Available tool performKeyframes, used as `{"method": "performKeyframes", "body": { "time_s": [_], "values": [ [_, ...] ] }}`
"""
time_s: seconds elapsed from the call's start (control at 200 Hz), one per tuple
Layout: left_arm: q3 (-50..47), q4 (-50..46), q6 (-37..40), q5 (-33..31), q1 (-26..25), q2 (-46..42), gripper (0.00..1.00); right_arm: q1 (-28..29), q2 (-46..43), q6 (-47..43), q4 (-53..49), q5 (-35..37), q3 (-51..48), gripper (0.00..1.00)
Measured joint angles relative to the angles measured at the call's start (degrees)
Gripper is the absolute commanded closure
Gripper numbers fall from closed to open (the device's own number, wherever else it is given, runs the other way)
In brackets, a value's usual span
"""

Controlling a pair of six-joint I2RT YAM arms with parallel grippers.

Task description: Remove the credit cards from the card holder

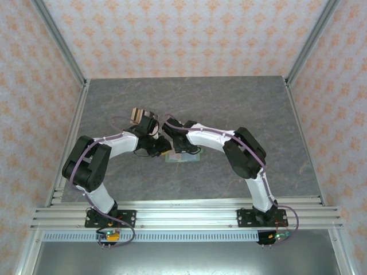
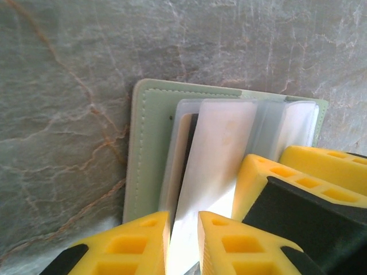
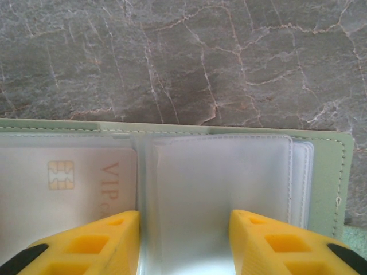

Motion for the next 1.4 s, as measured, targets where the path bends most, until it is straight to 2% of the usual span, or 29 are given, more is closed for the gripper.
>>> {"method": "performKeyframes", "body": {
  "time_s": [0.515, 1.041, 1.401],
  "values": [
    [0.3, 0.9, -0.2, 1.5, -0.2, 1.4, 0.76, -0.1, -0.5, 0.0, 0.9, 0.0, -0.9, 0.57],
    [0.3, 3.4, -1.1, 4.5, -0.4, 1.9, 0.80, -1.4, -2.6, 1.1, 4.1, -2.5, -4.0, 0.65],
    [2.1, -1.9, 1.4, -0.6, -0.4, 0.9, 0.73, -1.4, -2.6, 1.4, 4.1, -2.4, -4.0, 0.66]
  ]
}}
